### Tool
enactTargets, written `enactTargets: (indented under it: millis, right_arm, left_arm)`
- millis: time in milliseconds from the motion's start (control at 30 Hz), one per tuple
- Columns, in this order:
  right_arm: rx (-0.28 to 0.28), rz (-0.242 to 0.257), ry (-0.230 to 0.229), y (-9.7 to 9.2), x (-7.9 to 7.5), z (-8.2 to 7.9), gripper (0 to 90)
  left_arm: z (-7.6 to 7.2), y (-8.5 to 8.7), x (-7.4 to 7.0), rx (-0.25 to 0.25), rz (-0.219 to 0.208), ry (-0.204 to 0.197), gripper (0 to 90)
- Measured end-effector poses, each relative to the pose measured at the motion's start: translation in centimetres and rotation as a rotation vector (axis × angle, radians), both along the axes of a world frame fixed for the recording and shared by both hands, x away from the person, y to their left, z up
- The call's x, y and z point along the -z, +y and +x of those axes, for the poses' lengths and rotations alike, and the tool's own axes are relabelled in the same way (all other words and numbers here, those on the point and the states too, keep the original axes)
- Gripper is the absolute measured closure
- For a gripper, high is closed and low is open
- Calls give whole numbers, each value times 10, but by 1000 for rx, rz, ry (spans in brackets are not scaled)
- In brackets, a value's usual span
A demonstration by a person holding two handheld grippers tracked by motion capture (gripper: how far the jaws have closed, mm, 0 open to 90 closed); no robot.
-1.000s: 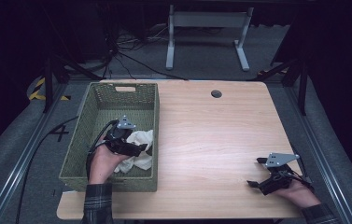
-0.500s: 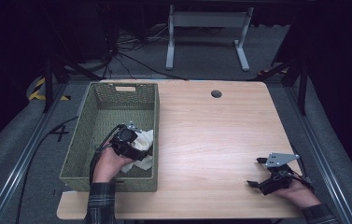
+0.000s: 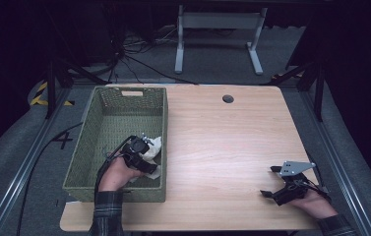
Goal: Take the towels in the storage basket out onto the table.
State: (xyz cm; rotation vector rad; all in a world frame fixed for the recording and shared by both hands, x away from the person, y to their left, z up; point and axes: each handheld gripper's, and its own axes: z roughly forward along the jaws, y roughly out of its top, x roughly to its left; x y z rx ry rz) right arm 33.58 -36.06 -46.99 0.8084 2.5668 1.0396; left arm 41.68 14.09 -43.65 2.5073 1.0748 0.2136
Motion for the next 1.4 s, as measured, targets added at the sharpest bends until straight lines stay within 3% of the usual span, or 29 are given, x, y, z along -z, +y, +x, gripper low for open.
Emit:
enactTargets:
  millis: [100,233,333,500,700,867,1033,1167,1400]
  right_arm:
    - [0,0,0,0,0,0,0]
    - [1,0,1,0,0,0,0]
    - [2,1,1,0,0,0,0]
    - [3,2,2,0,0,0,0]
    - [3,2,2,0,0,0,0]
    - [3,2,2,0,0,1,0]
    - [3,2,2,0,0,1,0]
    - [3,2,2,0,0,1,0]
    - [3,2,2,0,0,1,0]
  left_arm:
    - [0,-1,1,5,15,8,170]
    - [0,-1,0,-5,52,-6,266]
    - [0,0,-3,-32,58,-12,467]
    - [0,3,-7,-72,51,0,666]
    - [2,11,-13,-116,-15,28,732]
    - [2,21,-20,-167,-109,25,734]
    - [1,26,-26,-164,-164,19,733]
    - [-1,32,-32,-165,-237,-3,733]
    - [-4,39,-41,-168,-301,-52,735]
